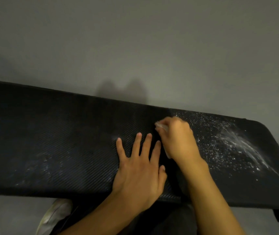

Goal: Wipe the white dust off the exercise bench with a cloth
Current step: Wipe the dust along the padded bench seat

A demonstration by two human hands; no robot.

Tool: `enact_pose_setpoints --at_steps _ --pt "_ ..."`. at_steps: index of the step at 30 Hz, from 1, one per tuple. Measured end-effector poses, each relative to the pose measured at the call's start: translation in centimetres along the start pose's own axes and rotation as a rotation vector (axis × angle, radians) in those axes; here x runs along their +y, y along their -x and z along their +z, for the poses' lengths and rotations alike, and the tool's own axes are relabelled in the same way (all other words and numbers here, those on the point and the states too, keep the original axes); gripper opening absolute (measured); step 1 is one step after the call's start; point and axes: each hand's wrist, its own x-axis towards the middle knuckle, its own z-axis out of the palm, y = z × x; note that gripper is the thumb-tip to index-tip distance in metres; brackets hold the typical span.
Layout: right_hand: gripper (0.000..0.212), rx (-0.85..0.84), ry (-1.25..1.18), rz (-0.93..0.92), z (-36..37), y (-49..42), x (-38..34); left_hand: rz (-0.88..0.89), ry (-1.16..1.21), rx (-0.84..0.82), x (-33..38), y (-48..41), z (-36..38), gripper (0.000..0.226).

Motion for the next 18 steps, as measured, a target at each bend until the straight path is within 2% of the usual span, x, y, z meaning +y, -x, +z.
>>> enact_pose_setpoints --at_steps 4,7,10,14,18 --pt "0.025 0.125 0.031 0.118 -0.5 1.4 1.2 0.009 -0.005 -0.014 0.0 0.0 -0.1 0.065" --pt "0.023 0.094 -0.018 0.066 -0.3 4.7 0.1 0.014 -0.011 -0.019 0.0 0.0 -0.3 0.065" --pt "0.018 0.039 -0.072 0.100 -0.6 8.8 0.6 0.019 -0.017 -0.008 0.1 0.0 -0.1 0.063" --pt "0.021 0.105 0.027 0.151 -0.5 7.2 1.4 0.021 -0.035 0.000 0.2 0.0 0.0 0.063" --pt "0.020 0.110 -0.052 0.107 -0.2 9.9 1.2 0.030 -0.017 0.002 0.0 0.1 -0.1 0.060"
